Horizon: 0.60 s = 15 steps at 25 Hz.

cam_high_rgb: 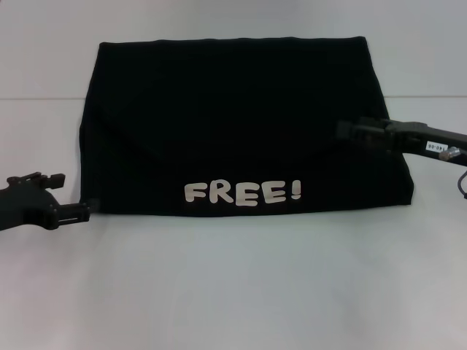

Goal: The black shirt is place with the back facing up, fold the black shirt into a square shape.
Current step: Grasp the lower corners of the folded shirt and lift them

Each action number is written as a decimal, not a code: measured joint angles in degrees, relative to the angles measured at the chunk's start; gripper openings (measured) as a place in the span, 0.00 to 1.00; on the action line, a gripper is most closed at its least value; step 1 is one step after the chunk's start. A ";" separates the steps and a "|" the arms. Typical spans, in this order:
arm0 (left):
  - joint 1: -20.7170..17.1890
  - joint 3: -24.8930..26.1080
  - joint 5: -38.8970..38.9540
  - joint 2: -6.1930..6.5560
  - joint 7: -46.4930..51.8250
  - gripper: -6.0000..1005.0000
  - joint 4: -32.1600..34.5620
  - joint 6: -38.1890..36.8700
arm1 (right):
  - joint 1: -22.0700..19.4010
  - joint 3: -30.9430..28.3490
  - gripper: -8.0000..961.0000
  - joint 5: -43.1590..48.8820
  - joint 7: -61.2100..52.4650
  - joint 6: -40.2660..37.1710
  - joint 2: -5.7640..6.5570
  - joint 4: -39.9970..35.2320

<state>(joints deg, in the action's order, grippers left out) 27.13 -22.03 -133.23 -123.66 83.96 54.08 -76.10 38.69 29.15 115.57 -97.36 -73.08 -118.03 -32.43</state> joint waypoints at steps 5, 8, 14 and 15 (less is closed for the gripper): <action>-0.08 -1.77 -2.04 -0.16 -0.24 0.87 -1.75 5.09 | 0.57 -0.06 0.75 -0.82 -0.17 0.60 0.00 0.06; 0.39 -3.96 -3.60 -0.27 -0.17 0.87 -2.97 7.58 | 0.63 -0.07 0.75 -1.36 -0.24 0.72 0.00 0.17; 1.47 -7.77 -4.62 -0.40 -0.17 0.87 -5.13 11.16 | 0.38 -0.07 0.75 -1.65 -1.65 0.72 0.05 0.22; 1.47 -7.77 -4.62 -0.40 -0.17 0.87 -5.13 11.16 | 0.25 -0.07 0.75 -1.67 -1.84 0.72 0.08 0.15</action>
<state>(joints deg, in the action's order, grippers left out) 28.60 -29.80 -137.85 -124.07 83.80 48.96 -64.93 38.94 29.08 113.90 -99.21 -72.36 -117.95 -32.28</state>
